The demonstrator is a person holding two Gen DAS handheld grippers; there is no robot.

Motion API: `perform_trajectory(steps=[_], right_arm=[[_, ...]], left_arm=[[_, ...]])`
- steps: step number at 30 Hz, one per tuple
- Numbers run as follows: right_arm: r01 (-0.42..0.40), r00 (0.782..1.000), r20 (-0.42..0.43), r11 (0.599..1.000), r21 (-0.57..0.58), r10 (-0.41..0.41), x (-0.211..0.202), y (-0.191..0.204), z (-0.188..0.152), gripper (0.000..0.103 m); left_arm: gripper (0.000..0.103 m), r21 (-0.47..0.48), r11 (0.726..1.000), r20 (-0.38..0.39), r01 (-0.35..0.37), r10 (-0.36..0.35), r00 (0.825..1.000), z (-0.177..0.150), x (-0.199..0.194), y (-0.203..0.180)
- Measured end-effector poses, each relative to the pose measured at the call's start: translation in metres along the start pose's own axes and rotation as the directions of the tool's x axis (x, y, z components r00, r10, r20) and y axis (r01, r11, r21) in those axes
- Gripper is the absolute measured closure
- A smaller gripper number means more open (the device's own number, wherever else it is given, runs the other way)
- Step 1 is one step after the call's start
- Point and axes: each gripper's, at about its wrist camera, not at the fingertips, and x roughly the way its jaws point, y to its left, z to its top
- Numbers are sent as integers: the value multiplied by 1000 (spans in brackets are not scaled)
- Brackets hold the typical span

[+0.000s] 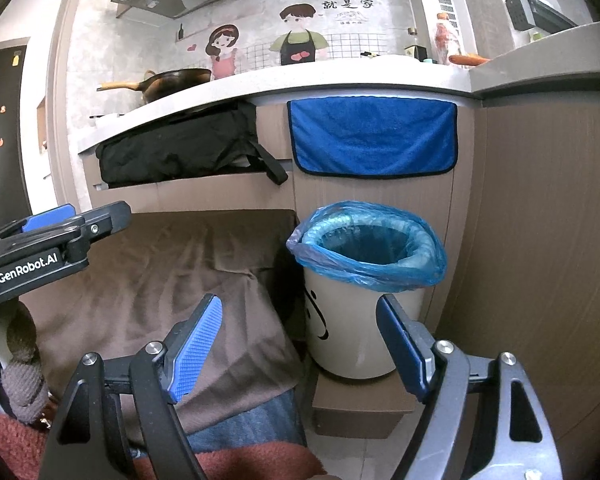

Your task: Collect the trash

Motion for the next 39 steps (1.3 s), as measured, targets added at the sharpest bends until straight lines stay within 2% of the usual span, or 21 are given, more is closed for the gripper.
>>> perform_trajectory(steps=[39], right_arm=[[19,1000,13,1000,12,-19,-11,-5,2,26]], left_arm=[[14,-5,1000,1,-14,14,1000,1,-1,-9]])
